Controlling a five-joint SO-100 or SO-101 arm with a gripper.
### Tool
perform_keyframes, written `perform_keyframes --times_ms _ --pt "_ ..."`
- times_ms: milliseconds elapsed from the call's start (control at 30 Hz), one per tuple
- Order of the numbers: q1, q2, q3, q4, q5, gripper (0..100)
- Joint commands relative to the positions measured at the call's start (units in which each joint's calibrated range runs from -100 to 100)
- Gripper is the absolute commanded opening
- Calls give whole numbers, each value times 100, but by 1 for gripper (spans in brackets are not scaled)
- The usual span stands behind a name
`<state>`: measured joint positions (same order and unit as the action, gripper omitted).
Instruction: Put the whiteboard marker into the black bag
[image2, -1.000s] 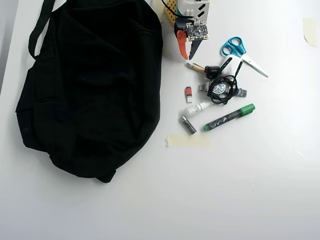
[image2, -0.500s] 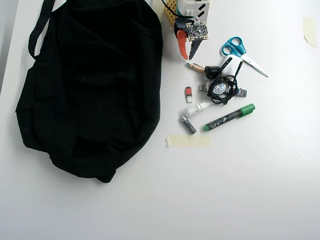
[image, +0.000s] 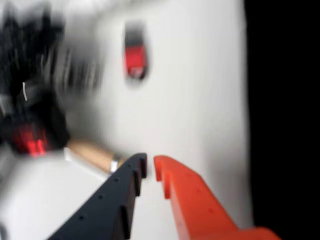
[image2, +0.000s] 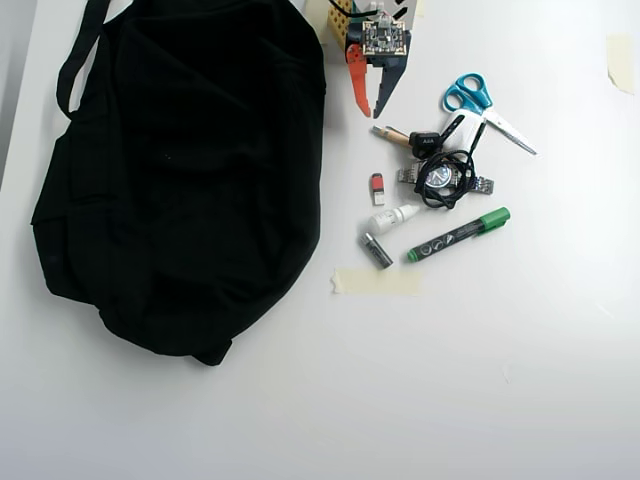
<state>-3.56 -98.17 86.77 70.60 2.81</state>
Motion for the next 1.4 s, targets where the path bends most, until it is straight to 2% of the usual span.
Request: perform_keyframes --times_ms 0,167,300,400,467,533,900,1100,1200,1367 --pt "49 157 -843 399 -244 2" --pt "236 1559 -2146 528 -480 2" --pt "-11 3617 -4320 1157 -632 2" --pt "-347 4945 -5695 1751 -491 2" --pt "-661 6007 -6809 2354 -150 2" --pt "-773 6497 -7330 2518 -29 2" --pt "-1514 7916 -7851 1829 506 2" --pt "-1589 8456 -8120 1519 490 2" --pt "-1581 8729 -8336 1502 144 2" --pt "-1589 9020 -8686 1062 -1094 2"
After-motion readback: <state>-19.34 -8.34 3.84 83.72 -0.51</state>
